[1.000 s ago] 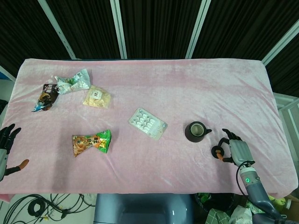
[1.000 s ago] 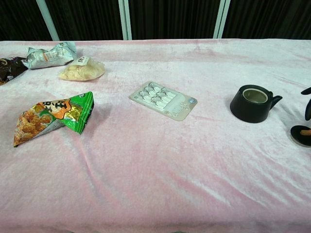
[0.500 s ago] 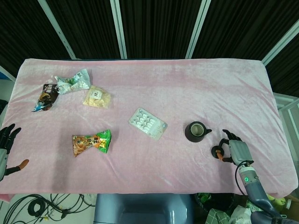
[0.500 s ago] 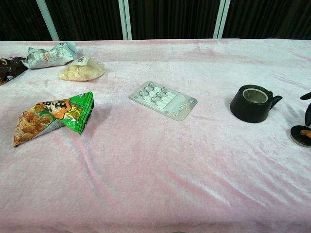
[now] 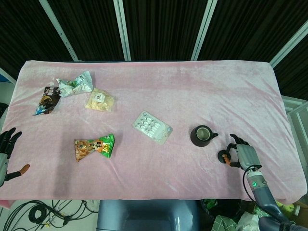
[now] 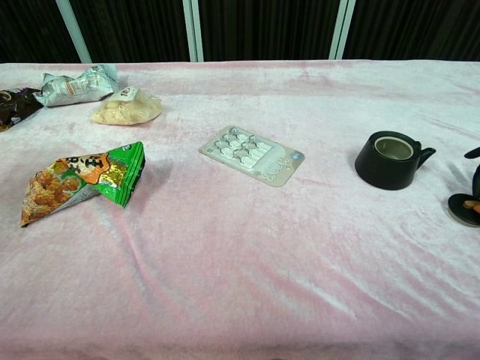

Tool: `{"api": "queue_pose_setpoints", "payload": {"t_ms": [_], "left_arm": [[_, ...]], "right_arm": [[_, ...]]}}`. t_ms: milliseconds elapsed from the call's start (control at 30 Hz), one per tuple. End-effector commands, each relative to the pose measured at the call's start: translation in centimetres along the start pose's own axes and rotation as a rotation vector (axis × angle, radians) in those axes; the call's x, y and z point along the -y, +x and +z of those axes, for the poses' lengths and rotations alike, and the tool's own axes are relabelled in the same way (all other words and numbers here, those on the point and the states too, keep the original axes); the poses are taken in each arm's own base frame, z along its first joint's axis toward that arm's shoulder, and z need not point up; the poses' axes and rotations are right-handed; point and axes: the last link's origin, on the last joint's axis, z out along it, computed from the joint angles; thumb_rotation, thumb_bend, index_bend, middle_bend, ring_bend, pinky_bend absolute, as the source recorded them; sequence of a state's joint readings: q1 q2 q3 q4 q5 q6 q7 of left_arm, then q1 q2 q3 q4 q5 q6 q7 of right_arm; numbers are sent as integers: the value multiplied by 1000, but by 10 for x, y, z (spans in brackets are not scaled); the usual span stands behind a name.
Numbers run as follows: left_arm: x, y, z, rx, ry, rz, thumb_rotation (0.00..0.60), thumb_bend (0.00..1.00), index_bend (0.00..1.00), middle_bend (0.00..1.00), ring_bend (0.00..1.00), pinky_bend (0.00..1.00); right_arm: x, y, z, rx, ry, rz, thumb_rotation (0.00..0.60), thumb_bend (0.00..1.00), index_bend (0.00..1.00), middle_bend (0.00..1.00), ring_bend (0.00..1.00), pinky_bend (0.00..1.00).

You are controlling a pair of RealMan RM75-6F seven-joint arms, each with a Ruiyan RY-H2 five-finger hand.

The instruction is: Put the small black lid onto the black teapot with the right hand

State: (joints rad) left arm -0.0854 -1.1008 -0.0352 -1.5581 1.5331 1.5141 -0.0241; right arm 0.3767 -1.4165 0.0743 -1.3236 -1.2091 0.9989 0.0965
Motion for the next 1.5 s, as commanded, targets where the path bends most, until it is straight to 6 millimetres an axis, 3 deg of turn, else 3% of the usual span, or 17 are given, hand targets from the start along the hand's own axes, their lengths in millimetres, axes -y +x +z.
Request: {"api": "queue_pose_setpoints", "payload": {"t_ms": [33, 1500], "left_arm": [[0, 0, 0, 0, 0, 0, 600, 163, 88, 0, 0, 0], [0, 0, 1, 0, 6, 6, 600, 163, 88, 0, 0, 0]], "right_arm": [[0, 0, 0, 1, 1, 2, 600, 226, 568, 83, 132, 185], [5, -6, 3, 89, 8, -35, 600, 226, 563, 72, 132, 185]]}}
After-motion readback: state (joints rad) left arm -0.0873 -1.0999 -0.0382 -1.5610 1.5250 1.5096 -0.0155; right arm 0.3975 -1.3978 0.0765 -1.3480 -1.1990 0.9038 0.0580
